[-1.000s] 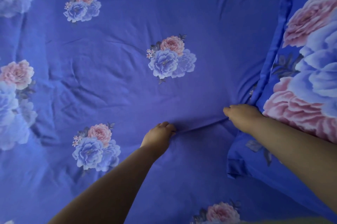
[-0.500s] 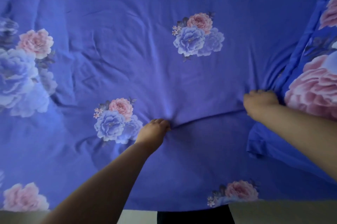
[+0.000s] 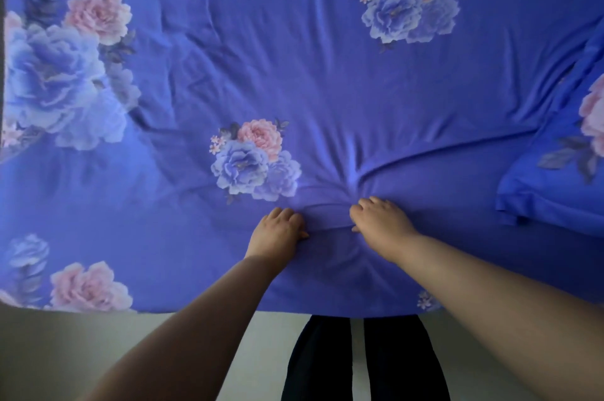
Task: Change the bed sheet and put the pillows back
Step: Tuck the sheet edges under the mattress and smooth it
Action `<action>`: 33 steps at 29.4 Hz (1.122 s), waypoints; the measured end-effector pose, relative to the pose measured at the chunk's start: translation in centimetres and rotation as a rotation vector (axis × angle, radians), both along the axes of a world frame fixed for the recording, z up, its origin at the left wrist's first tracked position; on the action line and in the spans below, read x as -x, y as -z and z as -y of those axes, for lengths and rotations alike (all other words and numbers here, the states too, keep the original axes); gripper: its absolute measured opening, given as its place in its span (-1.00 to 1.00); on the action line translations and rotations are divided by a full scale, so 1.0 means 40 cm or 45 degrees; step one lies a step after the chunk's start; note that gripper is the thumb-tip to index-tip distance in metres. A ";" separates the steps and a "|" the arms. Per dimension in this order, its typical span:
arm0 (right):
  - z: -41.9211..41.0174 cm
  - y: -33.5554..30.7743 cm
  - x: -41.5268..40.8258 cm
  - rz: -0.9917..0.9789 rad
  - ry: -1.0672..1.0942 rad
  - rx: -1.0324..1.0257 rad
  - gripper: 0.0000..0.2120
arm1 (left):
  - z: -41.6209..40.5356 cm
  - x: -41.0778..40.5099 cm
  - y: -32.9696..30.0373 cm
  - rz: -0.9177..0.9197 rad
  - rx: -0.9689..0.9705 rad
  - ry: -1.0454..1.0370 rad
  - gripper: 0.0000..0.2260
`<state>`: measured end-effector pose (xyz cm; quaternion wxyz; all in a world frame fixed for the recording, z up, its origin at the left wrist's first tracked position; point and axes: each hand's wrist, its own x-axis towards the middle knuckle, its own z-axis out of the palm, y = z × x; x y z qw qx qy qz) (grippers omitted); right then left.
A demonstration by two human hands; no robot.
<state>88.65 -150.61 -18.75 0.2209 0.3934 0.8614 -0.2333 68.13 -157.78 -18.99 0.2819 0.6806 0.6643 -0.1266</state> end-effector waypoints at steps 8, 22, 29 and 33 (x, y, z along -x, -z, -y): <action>0.009 -0.039 -0.014 0.093 -0.056 0.232 -0.82 | 0.015 0.025 -0.038 0.192 0.149 0.112 -0.81; 0.091 -0.012 0.282 0.004 -0.313 0.145 -0.38 | 0.178 0.220 -0.047 0.084 0.042 0.016 -0.80; 0.075 -0.063 0.304 0.089 -0.456 0.476 -0.67 | 0.151 0.247 -0.085 0.243 0.292 -0.163 -0.79; -0.123 -0.056 0.464 -0.577 -0.069 0.164 -0.68 | 0.065 0.379 -0.048 0.011 -0.529 -0.416 -0.61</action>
